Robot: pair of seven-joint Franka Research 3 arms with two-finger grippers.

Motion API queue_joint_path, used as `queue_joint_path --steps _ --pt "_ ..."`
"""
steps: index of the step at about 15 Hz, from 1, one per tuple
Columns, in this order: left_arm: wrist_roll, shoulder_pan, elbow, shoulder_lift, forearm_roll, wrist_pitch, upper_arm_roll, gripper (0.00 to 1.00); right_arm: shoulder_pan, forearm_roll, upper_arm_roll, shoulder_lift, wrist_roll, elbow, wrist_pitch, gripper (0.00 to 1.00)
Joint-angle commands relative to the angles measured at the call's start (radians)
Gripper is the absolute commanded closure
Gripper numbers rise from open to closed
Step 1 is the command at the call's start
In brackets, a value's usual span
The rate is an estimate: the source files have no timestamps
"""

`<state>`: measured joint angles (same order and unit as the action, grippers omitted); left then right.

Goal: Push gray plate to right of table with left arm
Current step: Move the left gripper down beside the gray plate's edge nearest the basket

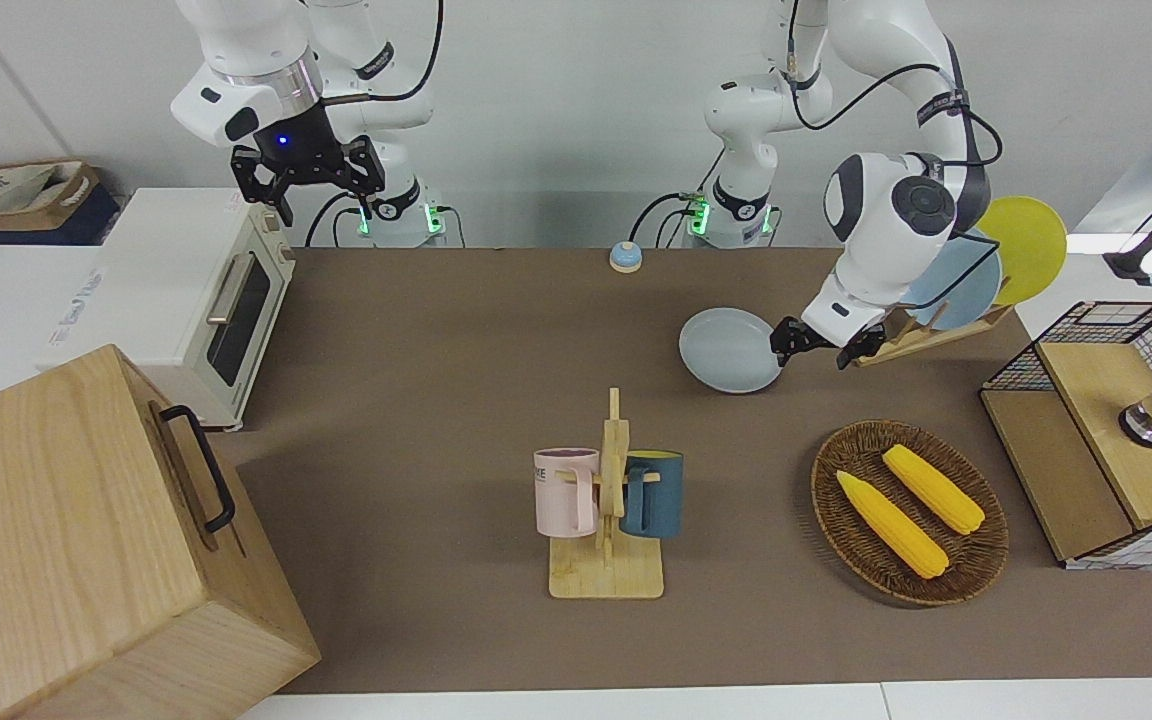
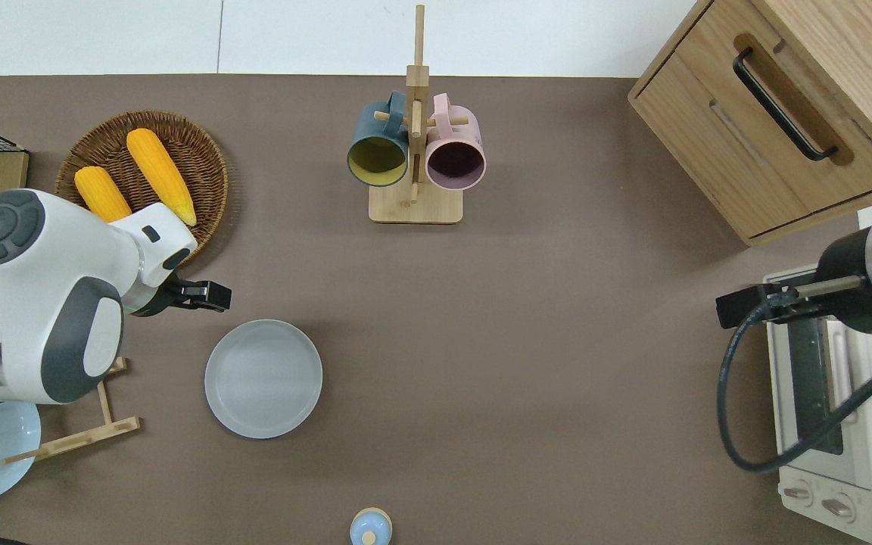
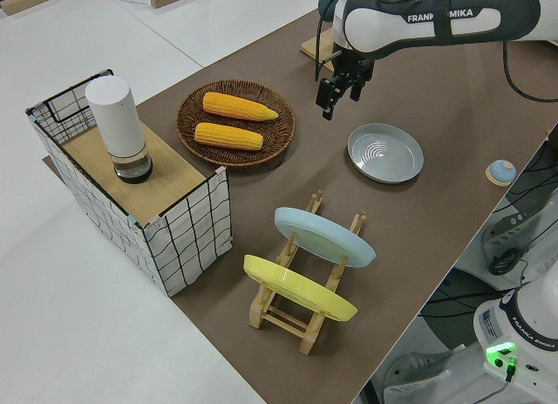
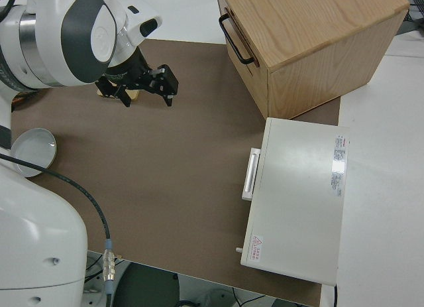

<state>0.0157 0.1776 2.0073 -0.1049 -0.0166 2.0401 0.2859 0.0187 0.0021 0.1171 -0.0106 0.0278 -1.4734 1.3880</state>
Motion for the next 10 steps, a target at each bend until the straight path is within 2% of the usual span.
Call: queue_joint_path --steps 1,5,10 --pt "-0.019 0.0 0.12 0.045 0.003 0.112 0.003 0.0 -0.02 0.01 0.013 -0.006 0.0 0.004 -0.012 0.017" --pt "-0.056 0.0 0.221 0.047 0.003 0.235 0.004 0.0 -0.02 0.01 0.013 -0.006 0.001 0.004 -0.012 0.017" --pt "-0.143 0.006 0.274 0.067 0.003 0.246 0.004 0.0 -0.02 0.01 0.015 -0.006 0.0 0.004 -0.012 0.017"
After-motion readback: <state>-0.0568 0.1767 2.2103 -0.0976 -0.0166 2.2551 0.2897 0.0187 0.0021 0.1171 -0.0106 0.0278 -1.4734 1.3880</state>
